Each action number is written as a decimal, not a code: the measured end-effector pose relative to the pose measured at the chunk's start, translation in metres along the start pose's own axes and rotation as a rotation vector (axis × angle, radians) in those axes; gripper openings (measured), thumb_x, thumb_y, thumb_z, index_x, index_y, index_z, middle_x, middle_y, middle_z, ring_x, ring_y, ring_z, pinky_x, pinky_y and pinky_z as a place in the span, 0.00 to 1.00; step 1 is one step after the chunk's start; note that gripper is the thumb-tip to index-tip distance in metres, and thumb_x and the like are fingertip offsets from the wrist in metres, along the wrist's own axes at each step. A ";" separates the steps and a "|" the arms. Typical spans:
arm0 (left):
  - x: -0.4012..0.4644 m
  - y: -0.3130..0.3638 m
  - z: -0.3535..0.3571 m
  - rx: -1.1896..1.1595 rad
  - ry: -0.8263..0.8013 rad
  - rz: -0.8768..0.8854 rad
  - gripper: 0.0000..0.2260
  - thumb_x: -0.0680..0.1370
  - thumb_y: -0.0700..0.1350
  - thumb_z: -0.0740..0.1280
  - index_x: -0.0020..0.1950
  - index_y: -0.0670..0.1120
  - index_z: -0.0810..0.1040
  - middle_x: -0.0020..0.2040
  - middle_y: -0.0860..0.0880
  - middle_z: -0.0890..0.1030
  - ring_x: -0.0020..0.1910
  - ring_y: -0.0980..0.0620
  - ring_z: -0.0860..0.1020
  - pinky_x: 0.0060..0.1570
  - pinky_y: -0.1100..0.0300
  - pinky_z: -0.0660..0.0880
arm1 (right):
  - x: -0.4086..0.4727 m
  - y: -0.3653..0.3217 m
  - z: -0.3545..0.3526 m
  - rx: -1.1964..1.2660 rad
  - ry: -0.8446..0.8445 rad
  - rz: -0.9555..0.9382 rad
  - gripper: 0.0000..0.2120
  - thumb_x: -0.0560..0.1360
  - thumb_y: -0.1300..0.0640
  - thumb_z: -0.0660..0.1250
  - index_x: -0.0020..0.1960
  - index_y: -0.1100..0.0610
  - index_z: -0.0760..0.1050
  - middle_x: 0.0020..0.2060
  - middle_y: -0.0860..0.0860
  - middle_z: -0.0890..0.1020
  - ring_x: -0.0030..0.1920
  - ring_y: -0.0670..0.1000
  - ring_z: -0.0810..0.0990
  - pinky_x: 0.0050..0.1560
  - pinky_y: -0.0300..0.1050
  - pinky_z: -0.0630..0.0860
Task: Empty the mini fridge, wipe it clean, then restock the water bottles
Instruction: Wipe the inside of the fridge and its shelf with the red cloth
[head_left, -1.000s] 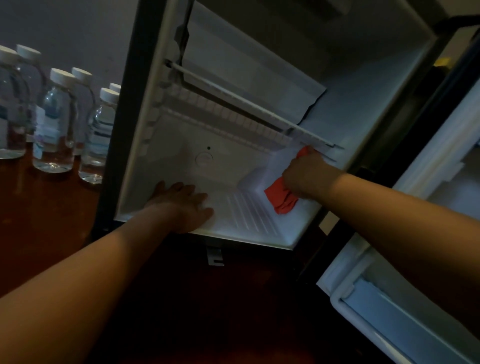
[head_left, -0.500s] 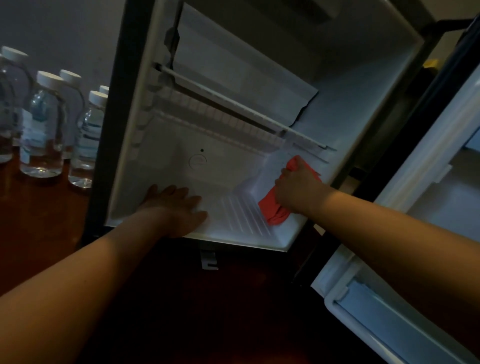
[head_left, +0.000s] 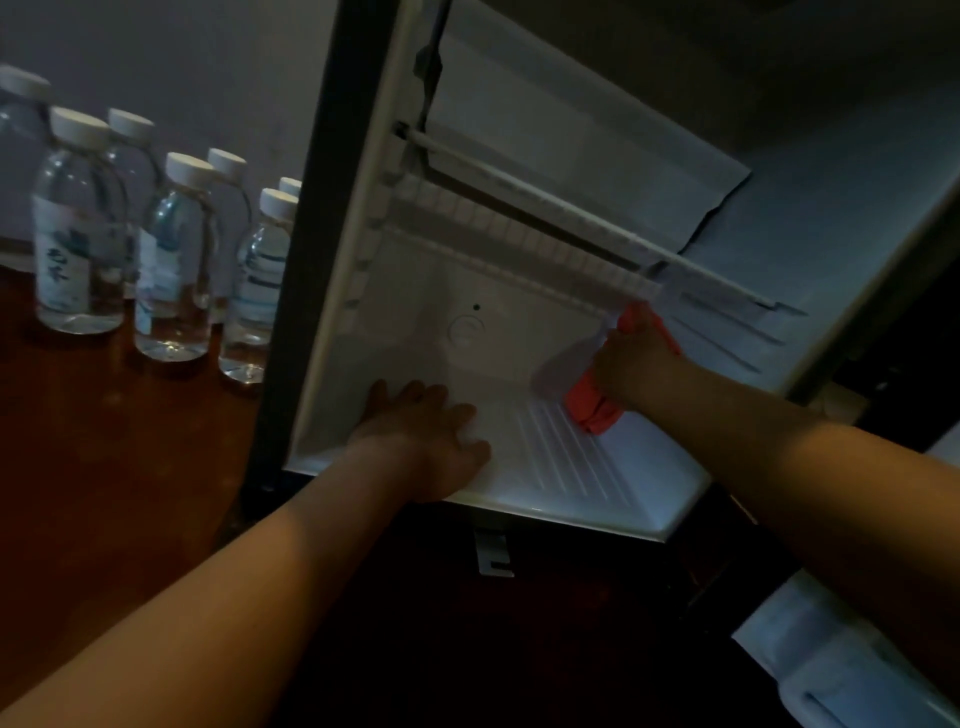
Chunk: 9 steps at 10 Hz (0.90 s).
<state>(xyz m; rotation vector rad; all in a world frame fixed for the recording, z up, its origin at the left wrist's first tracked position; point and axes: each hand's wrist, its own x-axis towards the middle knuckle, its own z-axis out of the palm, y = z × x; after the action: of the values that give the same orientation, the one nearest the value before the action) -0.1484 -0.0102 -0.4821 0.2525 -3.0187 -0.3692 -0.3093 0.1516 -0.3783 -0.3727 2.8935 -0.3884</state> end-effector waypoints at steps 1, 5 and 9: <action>0.001 0.000 0.002 -0.009 0.009 -0.002 0.26 0.80 0.65 0.49 0.77 0.59 0.58 0.78 0.50 0.59 0.77 0.47 0.54 0.74 0.39 0.45 | 0.014 0.002 0.005 0.087 0.037 0.017 0.12 0.80 0.66 0.58 0.59 0.70 0.74 0.43 0.64 0.82 0.38 0.57 0.84 0.35 0.46 0.81; 0.000 -0.001 0.000 0.016 -0.006 -0.005 0.27 0.80 0.65 0.48 0.78 0.59 0.56 0.80 0.51 0.56 0.78 0.48 0.52 0.75 0.41 0.45 | -0.022 -0.001 0.003 -0.750 0.003 -0.062 0.21 0.79 0.44 0.64 0.65 0.56 0.72 0.58 0.50 0.79 0.57 0.49 0.80 0.60 0.42 0.75; -0.012 0.002 -0.004 0.047 -0.060 -0.009 0.27 0.82 0.65 0.47 0.80 0.59 0.53 0.82 0.51 0.51 0.80 0.49 0.49 0.77 0.45 0.45 | -0.078 0.022 0.015 -1.559 0.357 -0.406 0.08 0.81 0.56 0.58 0.50 0.54 0.75 0.53 0.51 0.79 0.53 0.55 0.80 0.37 0.46 0.67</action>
<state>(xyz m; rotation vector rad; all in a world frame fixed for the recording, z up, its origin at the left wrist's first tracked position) -0.1368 -0.0068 -0.4780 0.2626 -3.0889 -0.3125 -0.2366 0.1901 -0.3867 -1.1219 2.7044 1.9950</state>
